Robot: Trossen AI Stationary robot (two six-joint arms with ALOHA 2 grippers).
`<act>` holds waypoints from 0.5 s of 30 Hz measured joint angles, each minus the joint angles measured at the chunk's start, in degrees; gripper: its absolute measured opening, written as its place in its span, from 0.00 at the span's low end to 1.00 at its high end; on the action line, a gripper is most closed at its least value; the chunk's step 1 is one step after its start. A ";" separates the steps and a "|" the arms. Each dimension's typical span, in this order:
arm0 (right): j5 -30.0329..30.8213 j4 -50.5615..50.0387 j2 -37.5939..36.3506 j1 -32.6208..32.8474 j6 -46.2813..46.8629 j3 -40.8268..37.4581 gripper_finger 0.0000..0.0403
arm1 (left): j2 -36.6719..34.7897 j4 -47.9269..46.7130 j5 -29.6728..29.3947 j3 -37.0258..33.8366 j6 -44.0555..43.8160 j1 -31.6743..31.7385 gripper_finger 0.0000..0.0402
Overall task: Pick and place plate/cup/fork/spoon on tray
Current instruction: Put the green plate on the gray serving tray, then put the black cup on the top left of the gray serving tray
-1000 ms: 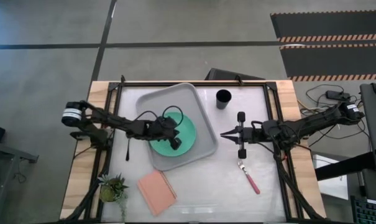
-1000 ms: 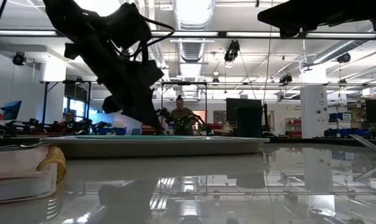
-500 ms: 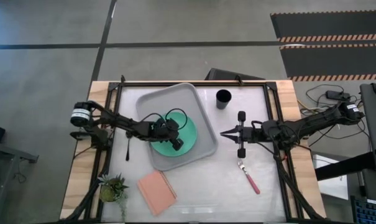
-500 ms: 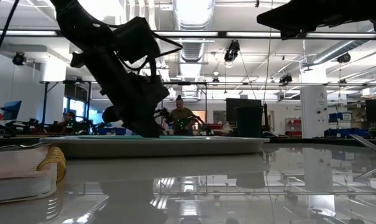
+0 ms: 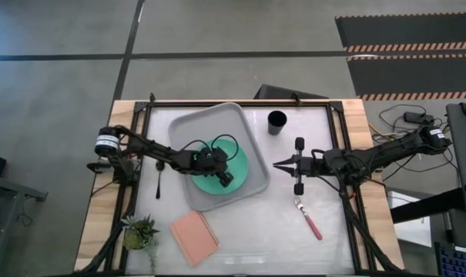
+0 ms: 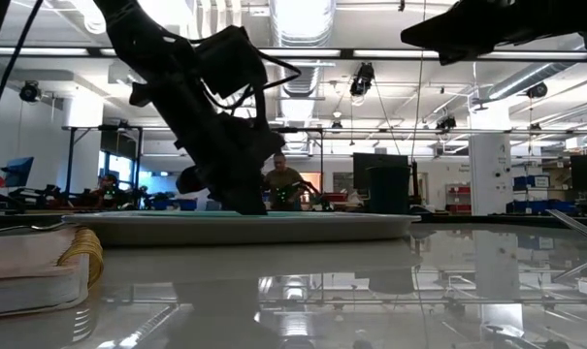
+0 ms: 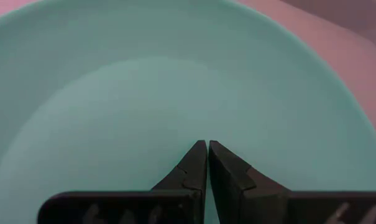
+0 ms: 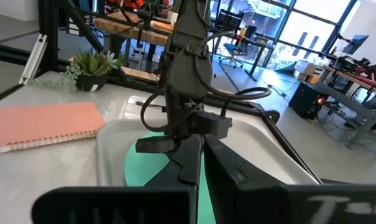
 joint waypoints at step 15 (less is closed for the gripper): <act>2.91 -0.36 0.02 0.02 4.60 0.00 0.02 | -2.56 2.54 -0.30 1.05 4.91 -0.04 0.00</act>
